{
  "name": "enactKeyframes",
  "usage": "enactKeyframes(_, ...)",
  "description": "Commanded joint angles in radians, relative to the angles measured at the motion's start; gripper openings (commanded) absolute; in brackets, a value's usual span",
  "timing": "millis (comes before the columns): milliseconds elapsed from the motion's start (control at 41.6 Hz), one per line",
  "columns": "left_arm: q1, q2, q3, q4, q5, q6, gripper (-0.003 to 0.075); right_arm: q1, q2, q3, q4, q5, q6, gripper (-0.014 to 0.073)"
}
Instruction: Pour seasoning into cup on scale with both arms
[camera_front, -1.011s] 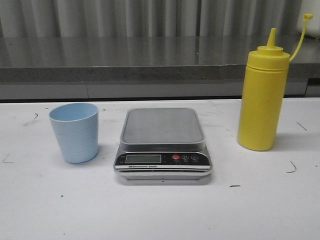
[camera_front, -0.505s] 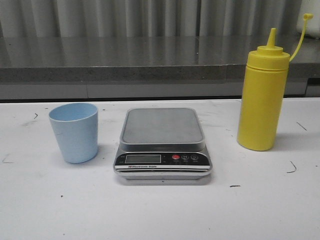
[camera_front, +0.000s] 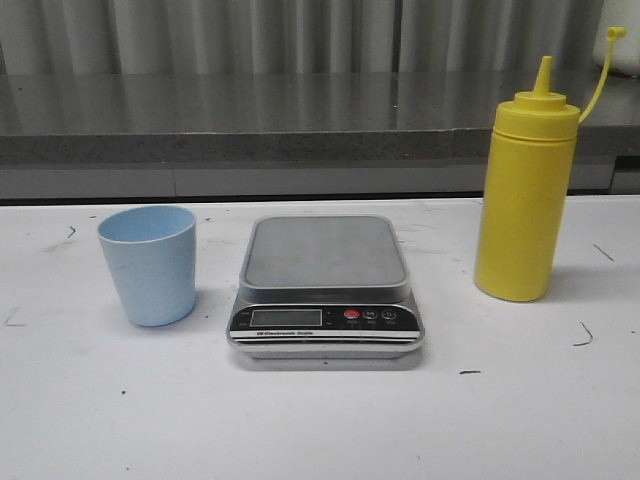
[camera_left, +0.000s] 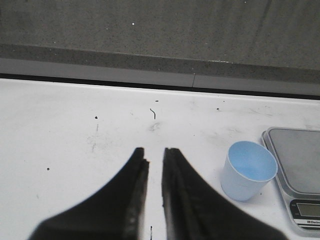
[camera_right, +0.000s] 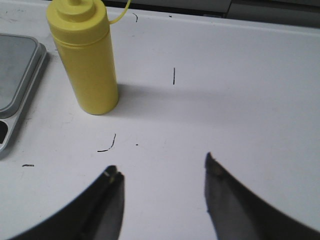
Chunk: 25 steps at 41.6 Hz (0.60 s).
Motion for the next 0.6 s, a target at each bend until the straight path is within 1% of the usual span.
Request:
enactKeyframes(0, 0.000, 0.028, -0.026, -0.008, -0.063, -0.006, 0.0303, -0.002, 0.007, -0.030, -0.019, -0.064, -0.013, 0.0535)
enactKeyframes(24, -0.002, 0.032, -0.028, -0.008, -0.060, -0.006, 0.0360, -0.002, 0.007, -0.030, -0.019, -0.062, -0.013, 0.0544)
enactKeyframes(72, -0.012, 0.048, -0.030, -0.008, -0.052, -0.006, 0.0443, -0.002, 0.007, -0.030, -0.019, -0.062, -0.013, 0.0544)
enactKeyframes(96, -0.021, 0.058, -0.035, -0.008, -0.045, -0.006, 0.0476, -0.002, 0.007, -0.030, -0.019, -0.062, -0.013, 0.0544)
enactKeyframes(144, -0.038, 0.079, -0.047, -0.008, -0.029, -0.006, 0.0501, -0.002, 0.007, -0.030, -0.019, -0.062, -0.013, 0.0544)
enactKeyframes(313, -0.140, 0.209, -0.119, -0.008, 0.066, 0.015, 0.0502, -0.002, 0.007, -0.030, -0.019, -0.062, -0.013, 0.0544)
enactKeyframes(578, -0.281, 0.454, -0.224, -0.008, 0.109, 0.015, 0.0502, -0.002, 0.007, -0.030, -0.019, -0.062, -0.013, 0.0544)
